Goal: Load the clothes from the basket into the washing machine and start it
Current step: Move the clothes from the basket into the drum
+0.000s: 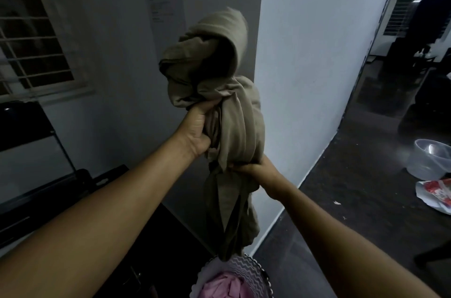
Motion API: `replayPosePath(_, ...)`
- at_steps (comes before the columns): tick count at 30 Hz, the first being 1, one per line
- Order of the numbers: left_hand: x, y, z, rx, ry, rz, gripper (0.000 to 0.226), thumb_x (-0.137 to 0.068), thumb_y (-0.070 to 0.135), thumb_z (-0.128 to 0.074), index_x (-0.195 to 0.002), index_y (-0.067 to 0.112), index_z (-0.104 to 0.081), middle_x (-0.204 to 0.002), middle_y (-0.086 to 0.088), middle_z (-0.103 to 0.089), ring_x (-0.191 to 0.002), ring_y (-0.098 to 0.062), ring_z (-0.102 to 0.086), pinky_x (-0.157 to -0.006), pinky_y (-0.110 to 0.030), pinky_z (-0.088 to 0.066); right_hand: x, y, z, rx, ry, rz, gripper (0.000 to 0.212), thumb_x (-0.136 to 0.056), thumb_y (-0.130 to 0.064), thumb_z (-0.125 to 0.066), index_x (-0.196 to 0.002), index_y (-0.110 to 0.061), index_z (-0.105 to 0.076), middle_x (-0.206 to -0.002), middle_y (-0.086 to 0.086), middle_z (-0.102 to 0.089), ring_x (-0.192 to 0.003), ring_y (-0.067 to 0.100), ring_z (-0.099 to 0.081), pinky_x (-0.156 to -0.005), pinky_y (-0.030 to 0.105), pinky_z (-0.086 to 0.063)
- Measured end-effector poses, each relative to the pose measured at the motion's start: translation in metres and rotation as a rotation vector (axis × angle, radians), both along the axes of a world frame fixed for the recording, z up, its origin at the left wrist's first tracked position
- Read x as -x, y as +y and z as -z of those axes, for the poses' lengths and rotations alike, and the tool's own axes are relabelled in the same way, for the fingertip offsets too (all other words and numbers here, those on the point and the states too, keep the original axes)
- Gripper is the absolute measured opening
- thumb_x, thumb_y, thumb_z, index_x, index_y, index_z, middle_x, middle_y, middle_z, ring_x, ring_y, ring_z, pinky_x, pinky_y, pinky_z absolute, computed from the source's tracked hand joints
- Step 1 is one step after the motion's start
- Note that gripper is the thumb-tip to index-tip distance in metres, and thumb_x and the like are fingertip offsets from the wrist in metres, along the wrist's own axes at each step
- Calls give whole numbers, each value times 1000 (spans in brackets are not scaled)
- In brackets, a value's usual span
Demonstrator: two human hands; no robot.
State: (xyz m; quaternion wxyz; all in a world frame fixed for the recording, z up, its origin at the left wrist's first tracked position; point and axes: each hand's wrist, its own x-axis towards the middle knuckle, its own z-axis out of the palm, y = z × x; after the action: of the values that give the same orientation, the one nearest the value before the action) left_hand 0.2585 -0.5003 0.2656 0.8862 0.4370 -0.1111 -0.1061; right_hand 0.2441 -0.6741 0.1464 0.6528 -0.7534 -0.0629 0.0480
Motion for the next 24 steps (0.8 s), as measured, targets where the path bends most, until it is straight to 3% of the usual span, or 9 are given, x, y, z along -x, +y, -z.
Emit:
replayPosePath(3,-6,21,2,-38,27,-35,25,-96,30,-60,-109,15,-75,-112,-7,-75,-108,-23,-70,-96,-40,-54,-7,2,-22,-94,-76,132,32,-81,-8,-80,-102,-30,-68,-96,-9,-76,-92,12,-73,-68,22,-58)
replayPosePath(7,-16,65,34,-681,210,-20,64,-84,77,-46,-113,24,-71,-112,-8,-75,-103,-29,-69,-86,-45,-54,-15,-5,-50,-132,-276,294,42,-85,12,-54,-98,-25,-71,-91,-4,-76,-84,9,-72,-66,22,-57)
replayPosePath(11,-14,99,61,-1213,286,119,57,-96,65,-40,-107,17,-67,-100,-6,-74,-80,-20,-68,-77,-34,-49,-26,-6,-74,-21,-397,292,31,-87,1,-44,-98,-13,-69,-91,3,-74,-84,12,-68,-72,34,-57)
replayPosePath(14,-16,111,67,-1468,-8,-35,37,-87,55,-67,-87,19,-70,-80,0,-74,-67,-13,-67,-63,-26,-46,-32,6,-82,138,-419,310,19,-79,-13,-47,-88,-15,-64,-80,4,-68,-77,12,-61,-72,45,-56)
replayPosePath(16,-17,110,62,-1451,-177,-237,50,-72,63,-77,-102,23,-68,-97,1,-72,-86,-13,-68,-74,-29,-54,-30,16,-85,242,-431,312,20,-77,-16,-48,-88,-22,-63,-79,-4,-68,-78,12,-63,-76,48,-56)
replayPosePath(17,-15,106,59,-1406,-240,-254,73,-65,67,-80,-121,25,-61,-114,2,-67,-101,-12,-65,-87,-32,-54,-28,22,-85,274,-431,297,23,-78,-16,-48,-91,-25,-65,-82,-7,-70,-82,12,-67,-78,46,-58)
replayPosePath(20,-5,77,50,-1280,-425,-117,127,-54,67,-88,-155,32,-19,-152,10,-35,-136,-7,-39,-112,-33,-39,-16,40,-93,258,-424,232,27,-81,-17,-53,-100,-28,-68,-91,-8,-73,-88,14,-70,-81,45,-61)
replayPosePath(22,-6,56,52,-1132,-456,-145,128,-52,58,-93,-153,37,-17,-153,13,-38,-135,-4,-42,-110,-30,-41,-11,47,-102,220,-436,187,25,-82,-16,-57,-103,-24,-68,-95,-4,-73,-90,16,-71,-82,43,-61)
replayPosePath(24,-13,47,53,-987,-363,-312,108,-48,57,-94,-142,38,-42,-136,14,-59,-121,-6,-59,-102,-35,-51,-8,44,-110,146,-430,141,25,-82,-13,-64,-105,-18,-67,-99,5,-74,-95,24,-71,-84,46,-61)
